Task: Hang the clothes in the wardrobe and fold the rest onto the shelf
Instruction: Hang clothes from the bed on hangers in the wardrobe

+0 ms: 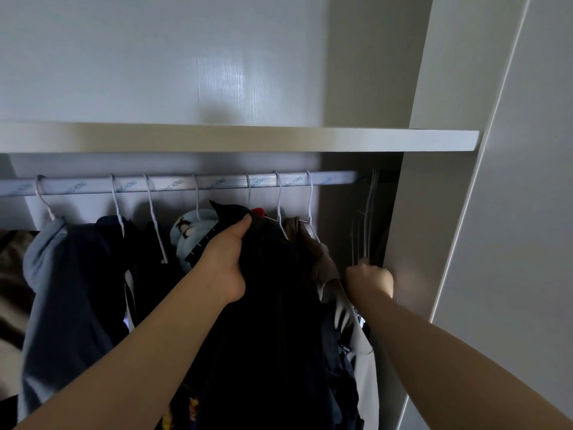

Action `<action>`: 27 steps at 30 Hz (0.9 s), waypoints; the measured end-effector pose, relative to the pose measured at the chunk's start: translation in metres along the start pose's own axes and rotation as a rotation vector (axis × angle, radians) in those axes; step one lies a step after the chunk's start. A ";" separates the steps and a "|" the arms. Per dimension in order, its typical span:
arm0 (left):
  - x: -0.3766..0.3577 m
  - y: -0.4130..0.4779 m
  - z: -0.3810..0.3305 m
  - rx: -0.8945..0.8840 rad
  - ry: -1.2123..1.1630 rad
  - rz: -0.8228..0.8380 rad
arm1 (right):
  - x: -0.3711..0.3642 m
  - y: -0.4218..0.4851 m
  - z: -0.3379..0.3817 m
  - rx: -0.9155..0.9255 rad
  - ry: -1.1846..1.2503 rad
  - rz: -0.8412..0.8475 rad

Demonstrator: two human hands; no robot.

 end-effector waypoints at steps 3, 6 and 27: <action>0.002 0.000 -0.001 -0.010 0.009 -0.012 | -0.001 0.000 -0.001 -0.008 0.039 -0.002; 0.003 0.001 -0.002 -0.015 0.014 -0.015 | 0.002 0.000 -0.004 -0.050 0.145 -0.023; 0.025 -0.036 -0.007 -0.044 0.039 -0.053 | 0.041 -0.034 -0.021 -0.392 1.045 -0.253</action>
Point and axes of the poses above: each hand's wrist, its own y-axis towards the middle knuckle, its own x-axis out of the back of the hand, z = x × y, the point moved 5 cm from there along y, towards the middle knuckle, and after that the axes turned 7 degrees about -z, right-handed, at the moved point
